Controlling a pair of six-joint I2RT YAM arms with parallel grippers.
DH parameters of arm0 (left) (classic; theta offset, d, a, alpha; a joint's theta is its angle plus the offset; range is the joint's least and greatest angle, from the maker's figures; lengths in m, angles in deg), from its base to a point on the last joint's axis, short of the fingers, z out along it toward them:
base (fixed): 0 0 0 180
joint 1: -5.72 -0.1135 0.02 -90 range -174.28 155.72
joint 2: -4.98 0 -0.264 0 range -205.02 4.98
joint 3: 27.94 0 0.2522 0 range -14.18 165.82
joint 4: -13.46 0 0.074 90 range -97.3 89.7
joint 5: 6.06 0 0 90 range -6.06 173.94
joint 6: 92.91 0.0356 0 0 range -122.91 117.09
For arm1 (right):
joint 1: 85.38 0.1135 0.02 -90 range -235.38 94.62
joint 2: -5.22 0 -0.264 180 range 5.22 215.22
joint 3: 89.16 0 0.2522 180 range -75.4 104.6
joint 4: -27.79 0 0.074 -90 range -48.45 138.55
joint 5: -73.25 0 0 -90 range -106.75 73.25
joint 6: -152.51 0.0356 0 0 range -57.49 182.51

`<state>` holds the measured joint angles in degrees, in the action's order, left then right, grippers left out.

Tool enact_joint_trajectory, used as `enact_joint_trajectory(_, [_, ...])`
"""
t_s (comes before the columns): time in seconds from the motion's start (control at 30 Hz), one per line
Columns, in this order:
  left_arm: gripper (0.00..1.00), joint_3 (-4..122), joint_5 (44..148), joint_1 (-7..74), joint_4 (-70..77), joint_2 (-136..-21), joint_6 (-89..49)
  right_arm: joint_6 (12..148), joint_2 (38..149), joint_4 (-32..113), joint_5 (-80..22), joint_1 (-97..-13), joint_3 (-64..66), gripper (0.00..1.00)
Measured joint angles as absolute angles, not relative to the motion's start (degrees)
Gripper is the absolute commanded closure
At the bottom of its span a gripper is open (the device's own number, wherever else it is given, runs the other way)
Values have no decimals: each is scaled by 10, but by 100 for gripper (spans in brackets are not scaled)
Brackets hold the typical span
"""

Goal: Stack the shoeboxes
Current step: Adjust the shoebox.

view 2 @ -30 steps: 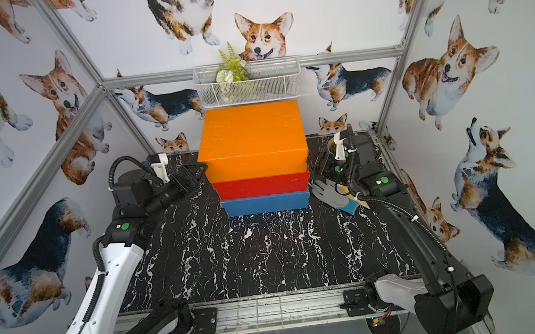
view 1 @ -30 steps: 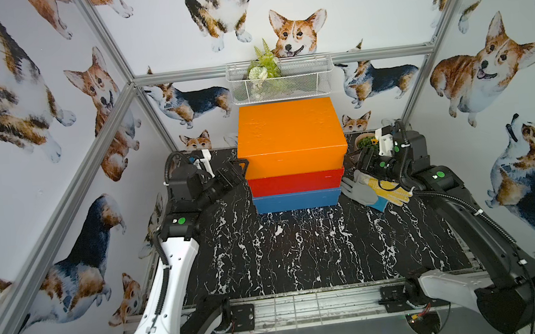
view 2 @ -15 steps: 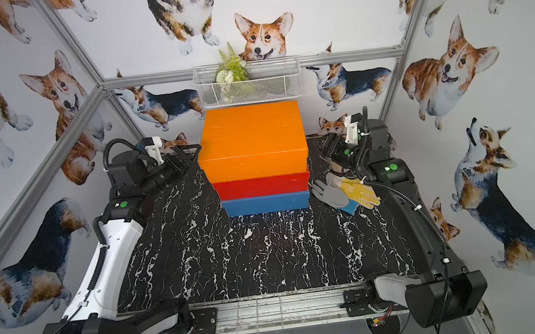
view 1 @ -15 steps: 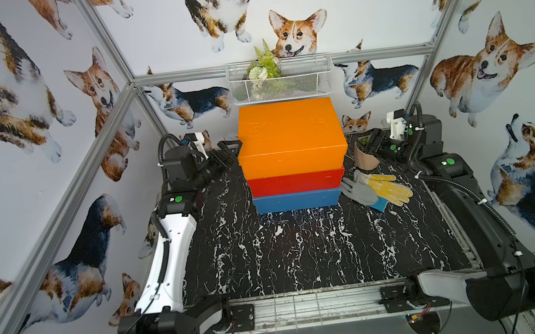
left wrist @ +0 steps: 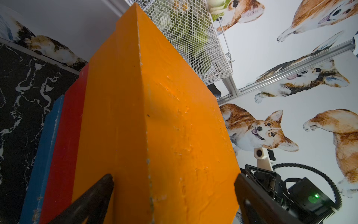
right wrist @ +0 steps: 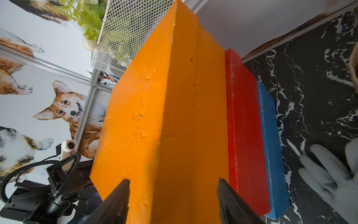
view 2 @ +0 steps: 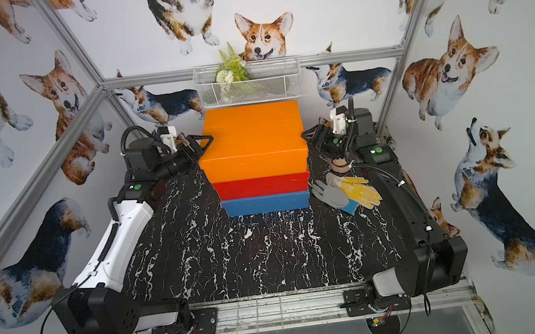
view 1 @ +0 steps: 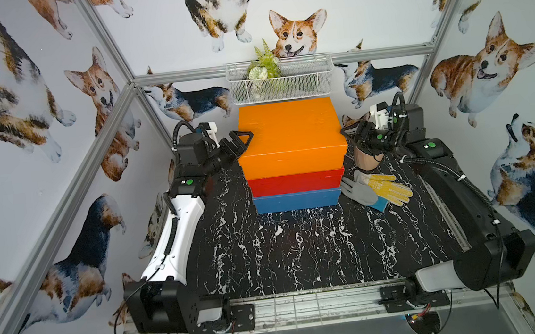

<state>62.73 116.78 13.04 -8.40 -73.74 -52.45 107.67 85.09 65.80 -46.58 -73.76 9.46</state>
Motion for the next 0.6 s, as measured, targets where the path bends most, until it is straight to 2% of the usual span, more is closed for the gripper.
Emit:
enact_joint_trajectory(0.4, [0,636,1171,128,-91,-743,-528,1072,842,663,-460,-736,95,28])
enact_joint_trajectory(0.43, [0,637,1170,121,-97,-741,-526,1069,839,667,-457,-740,96,27])
enact_joint_trajectory(0.6, [0,633,1120,68,-152,-693,-493,1060,804,692,-456,-811,92,8])
